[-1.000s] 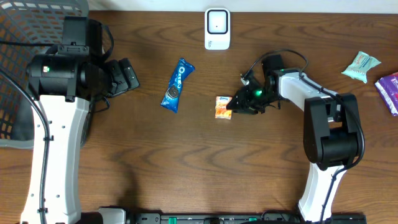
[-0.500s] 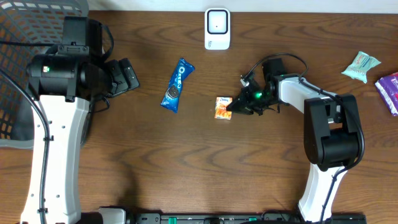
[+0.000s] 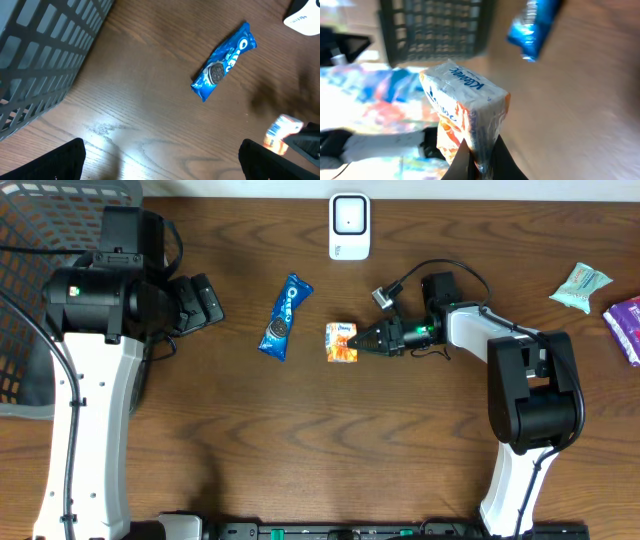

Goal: Scan the item barcode
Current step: 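Lift the Kleenex pack and hold it over the white scanner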

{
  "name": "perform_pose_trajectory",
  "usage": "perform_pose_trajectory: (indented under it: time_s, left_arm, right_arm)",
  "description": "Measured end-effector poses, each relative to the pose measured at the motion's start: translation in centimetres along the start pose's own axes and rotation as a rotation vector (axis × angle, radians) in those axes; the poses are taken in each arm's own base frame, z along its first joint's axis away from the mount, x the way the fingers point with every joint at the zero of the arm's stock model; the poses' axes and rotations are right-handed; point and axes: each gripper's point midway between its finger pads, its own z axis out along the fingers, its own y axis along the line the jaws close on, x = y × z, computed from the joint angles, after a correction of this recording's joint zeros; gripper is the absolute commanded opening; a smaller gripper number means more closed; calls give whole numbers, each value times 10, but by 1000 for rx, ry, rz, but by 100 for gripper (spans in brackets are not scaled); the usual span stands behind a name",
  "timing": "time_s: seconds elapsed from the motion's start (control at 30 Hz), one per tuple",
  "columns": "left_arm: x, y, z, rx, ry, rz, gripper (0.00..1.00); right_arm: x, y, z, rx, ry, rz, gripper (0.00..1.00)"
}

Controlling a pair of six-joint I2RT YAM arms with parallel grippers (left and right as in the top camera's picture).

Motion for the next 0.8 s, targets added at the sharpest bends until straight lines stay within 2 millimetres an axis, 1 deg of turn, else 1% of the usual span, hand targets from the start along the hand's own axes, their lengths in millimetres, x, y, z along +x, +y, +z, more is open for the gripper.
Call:
perform_pose_trajectory:
  time_s: [0.13, 0.27, 0.33, 0.47, 0.57, 0.63, 0.8]
  left_arm:
    - [0, 0, 0, 0, 0, 0, 98]
    - [0, 0, 0, 0, -1, 0, 98]
    - [0, 0, 0, 0, -1, 0, 98]
    - [0, 0, 0, 0, -1, 0, 98]
    - [0, 0, 0, 0, 0, 0, 98]
    - [0, 0, 0, 0, -1, 0, 98]
    - [0, 0, 0, 0, 0, 0, 98]
  right_arm:
    - [-2, 10, -1, -56, 0, -40, 1]
    - [-15, 14, -6, -77, -23, -112, 1]
    - [-28, 17, -15, -80, -50, -150, 1]
    - [-54, 23, -41, -74, -116, -224, 1]
    - [-67, 28, -58, -67, -153, -275, 1]
    - [-72, 32, -62, -65, -163, -301, 1]
    - [-79, 45, -63, -64, -166, -434, 1]
